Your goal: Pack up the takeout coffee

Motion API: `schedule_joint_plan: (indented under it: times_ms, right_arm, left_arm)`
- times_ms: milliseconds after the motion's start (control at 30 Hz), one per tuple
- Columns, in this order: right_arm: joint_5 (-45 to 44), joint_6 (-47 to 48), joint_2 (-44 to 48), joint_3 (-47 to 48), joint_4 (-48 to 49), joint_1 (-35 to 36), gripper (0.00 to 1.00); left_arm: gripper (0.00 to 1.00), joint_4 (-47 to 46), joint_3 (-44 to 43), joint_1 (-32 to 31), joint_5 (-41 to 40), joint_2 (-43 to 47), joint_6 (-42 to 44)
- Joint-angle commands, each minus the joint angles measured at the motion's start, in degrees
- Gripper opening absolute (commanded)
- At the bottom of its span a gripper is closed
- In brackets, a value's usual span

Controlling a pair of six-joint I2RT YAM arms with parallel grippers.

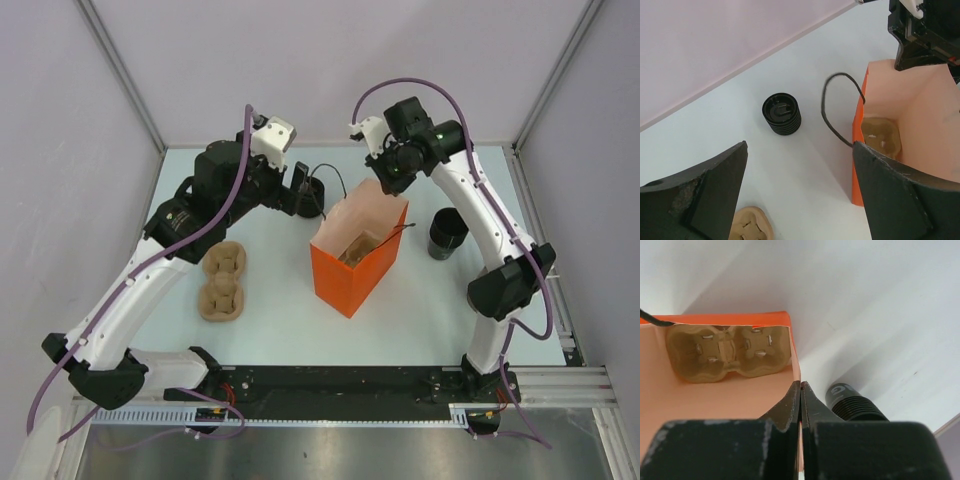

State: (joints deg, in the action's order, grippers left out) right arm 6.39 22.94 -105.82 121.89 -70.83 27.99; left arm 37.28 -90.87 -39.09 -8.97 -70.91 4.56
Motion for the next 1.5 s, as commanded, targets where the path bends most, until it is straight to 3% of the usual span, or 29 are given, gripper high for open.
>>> schedule_joint_plan:
  times_ms: [0, 667, 1467]
  right_arm:
    - [-0.77, 0.7, -1.58, 5.02, 1.31, -1.79, 0.0]
    - [-0.85, 0.09, -10.71, 17.24, 6.93, -14.8, 0.0]
    - [-8.94, -4.66, -14.59, 20.15, 15.81, -33.08, 0.0]
  left_arm:
    - [0.91, -0.89, -1.77, 0.07, -1.49, 1.74, 0.37]
    - [0.91, -0.98, -1.33, 0.07, -2.45, 1.92, 0.28]
    - [0.91, -1.51, -0.45, -0.02, -2.45, 1.48, 0.01]
